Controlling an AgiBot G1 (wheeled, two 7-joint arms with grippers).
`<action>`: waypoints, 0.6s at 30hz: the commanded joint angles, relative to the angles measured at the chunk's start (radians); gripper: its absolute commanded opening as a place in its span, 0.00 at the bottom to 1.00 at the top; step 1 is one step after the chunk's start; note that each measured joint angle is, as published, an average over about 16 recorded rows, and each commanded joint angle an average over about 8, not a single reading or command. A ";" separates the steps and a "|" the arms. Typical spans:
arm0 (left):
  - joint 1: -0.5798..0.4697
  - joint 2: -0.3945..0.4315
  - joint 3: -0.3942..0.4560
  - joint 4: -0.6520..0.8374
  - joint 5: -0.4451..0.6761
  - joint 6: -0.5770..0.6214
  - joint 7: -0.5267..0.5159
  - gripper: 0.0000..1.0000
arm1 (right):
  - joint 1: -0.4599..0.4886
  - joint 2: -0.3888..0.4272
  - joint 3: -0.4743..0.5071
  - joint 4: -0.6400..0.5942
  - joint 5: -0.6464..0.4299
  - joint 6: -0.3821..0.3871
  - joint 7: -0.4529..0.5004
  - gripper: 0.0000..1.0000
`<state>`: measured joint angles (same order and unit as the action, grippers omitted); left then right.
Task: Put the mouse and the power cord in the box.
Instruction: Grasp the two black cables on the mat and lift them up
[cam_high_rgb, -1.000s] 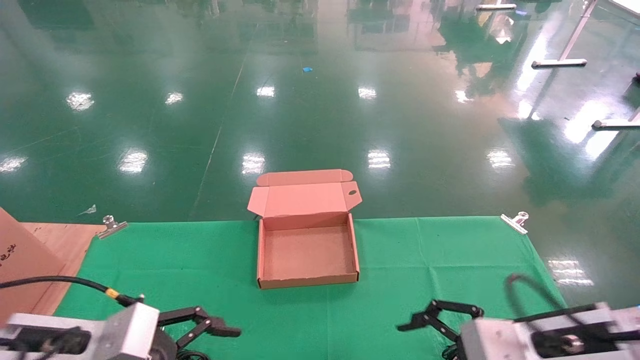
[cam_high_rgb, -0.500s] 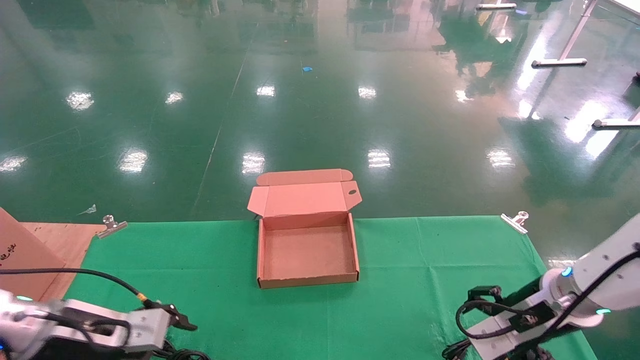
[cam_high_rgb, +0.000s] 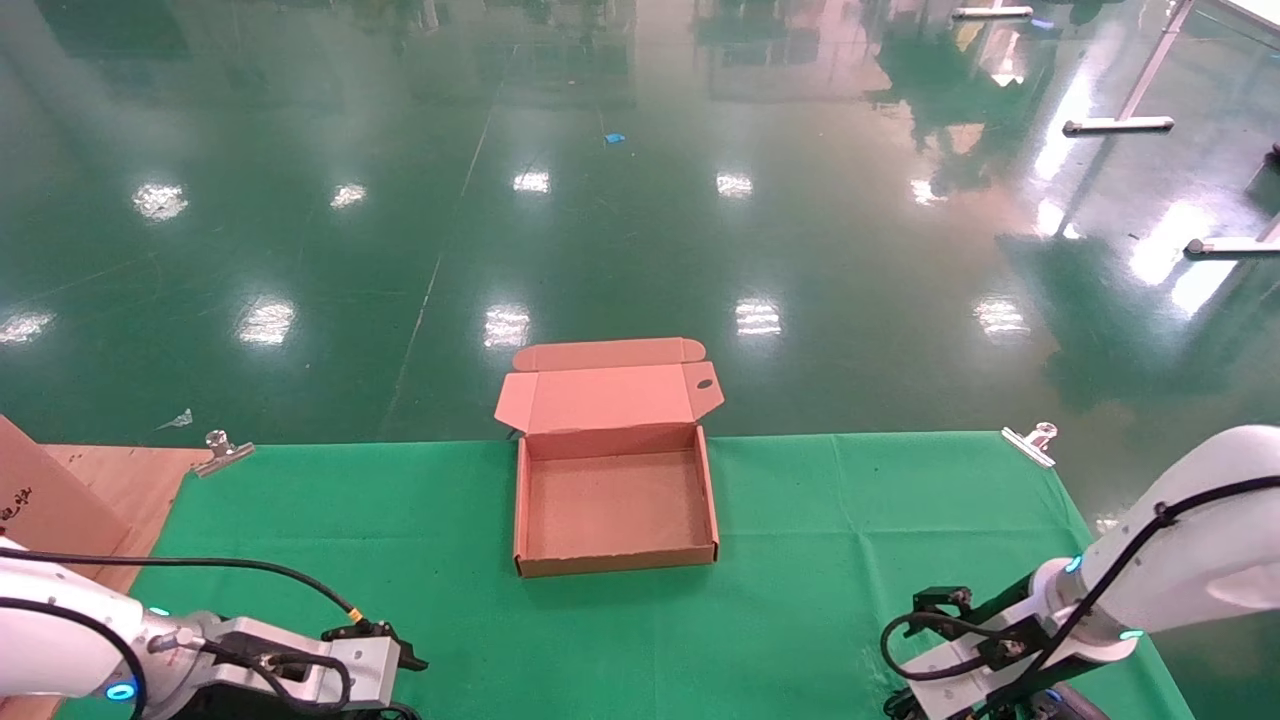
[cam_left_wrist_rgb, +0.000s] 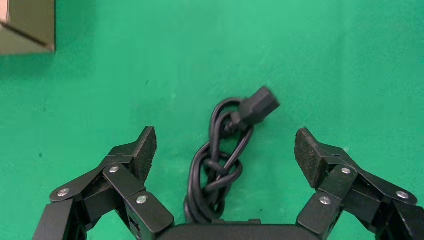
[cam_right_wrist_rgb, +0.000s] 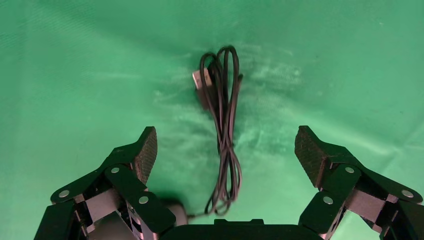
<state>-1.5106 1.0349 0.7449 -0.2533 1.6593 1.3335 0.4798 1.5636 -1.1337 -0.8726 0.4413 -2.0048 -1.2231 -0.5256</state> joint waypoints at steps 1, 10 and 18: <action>-0.006 0.016 0.003 0.042 0.006 -0.015 0.029 1.00 | 0.003 -0.025 0.000 -0.060 0.002 0.025 -0.032 1.00; -0.011 0.058 0.000 0.147 0.015 -0.184 0.081 0.77 | 0.015 -0.080 0.020 -0.247 0.032 0.117 -0.154 0.81; -0.019 0.071 0.006 0.190 0.025 -0.224 0.104 0.00 | 0.020 -0.102 0.032 -0.336 0.043 0.236 -0.203 0.00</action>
<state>-1.5303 1.1021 0.7491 -0.0657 1.6816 1.1193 0.5841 1.5813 -1.2362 -0.8414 0.1109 -1.9614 -0.9919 -0.7249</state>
